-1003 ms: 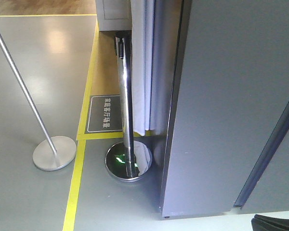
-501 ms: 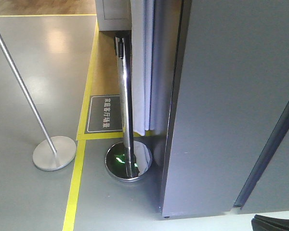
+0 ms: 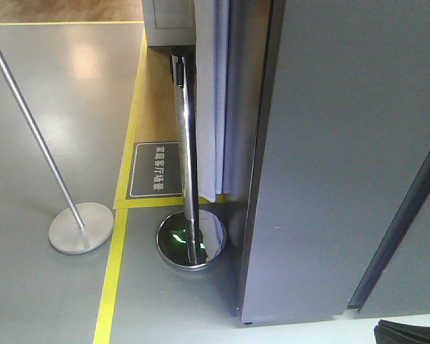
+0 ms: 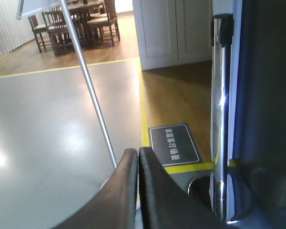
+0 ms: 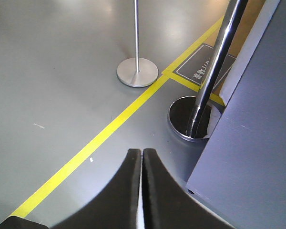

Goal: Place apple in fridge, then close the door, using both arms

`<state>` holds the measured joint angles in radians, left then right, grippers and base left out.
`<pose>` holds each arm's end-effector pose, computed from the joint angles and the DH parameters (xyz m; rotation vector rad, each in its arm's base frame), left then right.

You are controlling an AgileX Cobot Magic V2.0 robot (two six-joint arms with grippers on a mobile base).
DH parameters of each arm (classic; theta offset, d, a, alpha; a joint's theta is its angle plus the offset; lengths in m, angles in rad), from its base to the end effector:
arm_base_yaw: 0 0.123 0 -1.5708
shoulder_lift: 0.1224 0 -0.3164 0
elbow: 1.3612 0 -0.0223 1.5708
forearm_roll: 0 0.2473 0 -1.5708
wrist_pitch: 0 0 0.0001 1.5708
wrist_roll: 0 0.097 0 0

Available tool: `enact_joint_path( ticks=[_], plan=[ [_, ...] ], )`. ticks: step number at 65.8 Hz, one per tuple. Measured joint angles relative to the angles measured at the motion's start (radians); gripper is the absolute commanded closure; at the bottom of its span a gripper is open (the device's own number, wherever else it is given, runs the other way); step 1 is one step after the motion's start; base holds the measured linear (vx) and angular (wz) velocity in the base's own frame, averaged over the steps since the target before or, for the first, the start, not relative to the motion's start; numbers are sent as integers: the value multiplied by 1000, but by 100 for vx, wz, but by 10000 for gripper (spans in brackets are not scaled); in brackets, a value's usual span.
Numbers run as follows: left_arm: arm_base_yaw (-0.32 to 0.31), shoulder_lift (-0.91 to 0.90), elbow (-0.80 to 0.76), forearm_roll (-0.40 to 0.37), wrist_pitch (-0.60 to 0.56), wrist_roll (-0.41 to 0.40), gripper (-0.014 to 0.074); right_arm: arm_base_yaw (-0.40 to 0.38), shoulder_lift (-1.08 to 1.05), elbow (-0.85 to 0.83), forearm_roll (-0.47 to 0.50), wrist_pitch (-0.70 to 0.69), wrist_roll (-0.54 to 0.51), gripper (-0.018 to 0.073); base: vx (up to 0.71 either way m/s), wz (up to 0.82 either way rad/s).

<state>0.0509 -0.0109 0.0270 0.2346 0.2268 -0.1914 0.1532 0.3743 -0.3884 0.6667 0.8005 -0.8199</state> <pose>0.0261 0.0064 0.1835 -0.0503 1.7208 0.1103 0.0313 0.0484 0.2733 -0.7462 1.9716 0.3944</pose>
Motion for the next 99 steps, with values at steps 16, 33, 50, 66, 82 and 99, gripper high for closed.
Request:
enact_joint_path(
  ticks=[16, 33, 50, 66, 82, 99],
  plan=[
    [0, 0, 0, 0, 0, 0, 604, 0, 0, 0, 0, 1, 0, 562, 0, 0],
    [0, 0, 0, 0, 0, -1, 604, 0, 0, 0, 0, 1, 0, 562, 0, 0],
    [0, 0, 0, 0, 0, -1, 604, 0, 0, 0, 0, 1, 0, 562, 0, 0],
    [0, 0, 0, 0, 0, -1, 604, 0, 0, 0, 0, 1, 0, 562, 0, 0],
    [0, 0, 0, 0, 0, -1, 604, 0, 0, 0, -6, -2, 0, 562, 0, 0],
    [0, 0, 0, 0, 0, -1, 604, 0, 0, 1, -20, -77, 0, 562, 0, 0]
  ],
)
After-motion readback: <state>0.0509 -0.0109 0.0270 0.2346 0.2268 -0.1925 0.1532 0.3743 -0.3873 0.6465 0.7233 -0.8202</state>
